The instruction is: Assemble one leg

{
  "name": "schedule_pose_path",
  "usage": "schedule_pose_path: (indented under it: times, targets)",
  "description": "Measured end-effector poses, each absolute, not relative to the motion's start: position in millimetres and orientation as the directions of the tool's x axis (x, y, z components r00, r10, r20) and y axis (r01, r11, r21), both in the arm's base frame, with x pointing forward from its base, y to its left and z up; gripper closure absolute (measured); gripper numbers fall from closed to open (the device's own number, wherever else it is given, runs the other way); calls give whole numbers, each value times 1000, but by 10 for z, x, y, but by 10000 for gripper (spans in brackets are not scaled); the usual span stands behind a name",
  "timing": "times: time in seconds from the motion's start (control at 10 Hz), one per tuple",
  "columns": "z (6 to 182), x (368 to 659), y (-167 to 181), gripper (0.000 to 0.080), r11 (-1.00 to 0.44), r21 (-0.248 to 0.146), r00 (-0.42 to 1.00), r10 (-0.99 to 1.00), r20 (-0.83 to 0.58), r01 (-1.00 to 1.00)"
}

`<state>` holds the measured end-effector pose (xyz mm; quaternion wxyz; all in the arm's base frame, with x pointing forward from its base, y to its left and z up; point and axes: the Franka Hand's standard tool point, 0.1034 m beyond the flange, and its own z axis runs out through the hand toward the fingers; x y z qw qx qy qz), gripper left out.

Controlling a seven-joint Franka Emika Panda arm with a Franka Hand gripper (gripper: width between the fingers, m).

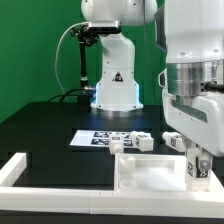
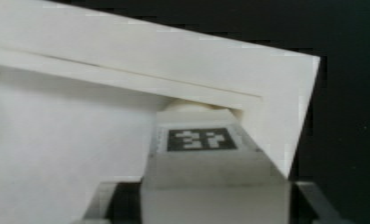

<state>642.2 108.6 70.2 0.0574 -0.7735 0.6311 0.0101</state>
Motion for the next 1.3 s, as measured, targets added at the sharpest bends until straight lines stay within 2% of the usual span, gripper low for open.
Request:
schedule_pose_path:
  times: [0.1, 0.2, 0.3, 0.4, 0.5, 0.7, 0.9, 1.0, 1.1, 1.3]
  targets:
    - [699, 6417, 1086, 489, -293, -80, 299, -952, -74, -953]
    - [701, 6419, 1084, 312, -439, -88, 445, -894, -57, -894]
    - [720, 6449, 1042, 181, -568, -101, 574, -818, -41, -817]
    - [731, 6460, 1038, 159, -721, -108, 727, -687, -19, -684]
    - [723, 6445, 1059, 159, -816, -108, 822, -570, -9, -567]
    - [720, 6445, 1044, 151, -862, -107, 867, -499, 0, -496]
    - [723, 6444, 1042, 151, -938, -100, 942, -334, 22, -330]
    - [743, 6441, 1083, 151, -988, -64, 988, -143, 52, -140]
    - [746, 6442, 1089, 151, -997, -52, 997, -51, 61, -48]
    - [737, 6441, 1073, 181, -995, -53, 994, -89, 58, -86]
